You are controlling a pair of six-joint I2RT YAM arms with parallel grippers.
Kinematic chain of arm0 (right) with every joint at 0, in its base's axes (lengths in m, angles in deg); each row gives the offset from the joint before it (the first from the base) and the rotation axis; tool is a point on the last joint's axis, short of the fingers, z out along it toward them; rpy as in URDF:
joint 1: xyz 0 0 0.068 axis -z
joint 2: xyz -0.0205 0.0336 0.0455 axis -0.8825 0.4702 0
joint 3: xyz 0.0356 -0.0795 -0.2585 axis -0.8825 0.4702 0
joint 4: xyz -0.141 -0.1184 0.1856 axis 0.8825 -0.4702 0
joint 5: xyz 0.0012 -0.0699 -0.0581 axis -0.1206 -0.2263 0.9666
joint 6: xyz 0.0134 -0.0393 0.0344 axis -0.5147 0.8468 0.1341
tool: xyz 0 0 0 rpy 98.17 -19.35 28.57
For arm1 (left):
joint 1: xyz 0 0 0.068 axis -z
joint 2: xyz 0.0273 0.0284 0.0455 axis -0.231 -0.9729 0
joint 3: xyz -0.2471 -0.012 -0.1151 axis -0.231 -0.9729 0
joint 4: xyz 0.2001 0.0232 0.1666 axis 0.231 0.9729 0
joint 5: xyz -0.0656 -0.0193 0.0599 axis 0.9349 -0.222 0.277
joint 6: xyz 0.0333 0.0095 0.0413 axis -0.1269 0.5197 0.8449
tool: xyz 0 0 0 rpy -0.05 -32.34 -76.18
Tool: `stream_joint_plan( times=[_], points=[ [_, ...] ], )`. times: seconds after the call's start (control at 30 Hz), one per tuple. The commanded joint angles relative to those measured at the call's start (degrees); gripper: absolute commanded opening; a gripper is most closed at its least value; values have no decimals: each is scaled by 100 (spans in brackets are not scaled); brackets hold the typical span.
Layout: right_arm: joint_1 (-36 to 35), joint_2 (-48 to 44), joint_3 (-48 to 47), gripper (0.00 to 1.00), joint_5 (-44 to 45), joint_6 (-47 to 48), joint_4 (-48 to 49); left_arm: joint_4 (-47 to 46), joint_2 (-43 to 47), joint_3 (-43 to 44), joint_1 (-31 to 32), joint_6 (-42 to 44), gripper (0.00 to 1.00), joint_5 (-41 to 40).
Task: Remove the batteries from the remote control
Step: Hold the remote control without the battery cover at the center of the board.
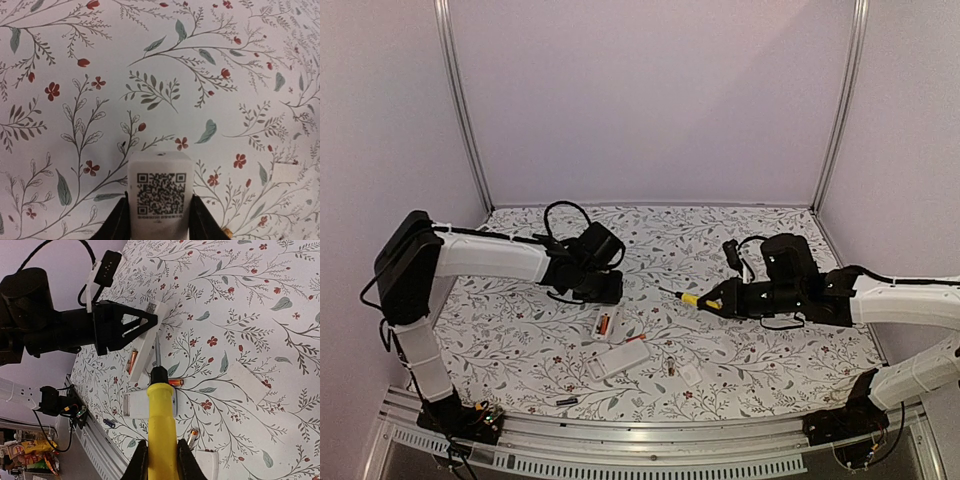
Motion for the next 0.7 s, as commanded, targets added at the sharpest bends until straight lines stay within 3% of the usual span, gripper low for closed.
stream_joint_plan(
  times=[0.0, 0.2, 0.3, 0.47, 0.67],
  points=[
    [-55, -232, 149, 0, 141, -43, -65, -1825, 1248, -889, 66, -122, 25, 27],
    [-182, -297, 171, 0, 12, 88, -5, -3949, 1948, -2004, 11, -415, 25, 1062],
    [-367, -259, 24, 0, 78, 275, -91, -4254, 2079, -2274, 13, -480, 25, 1096],
    [-918, -28, -412, 0, 769, 508, -514, -3606, 2059, -2214, 55, -598, 22, 499],
    [-1432, 695, -1263, 0, 1691, 407, -1270, -2012, 1561, -1638, 284, -1114, 20, -616]
  ],
)
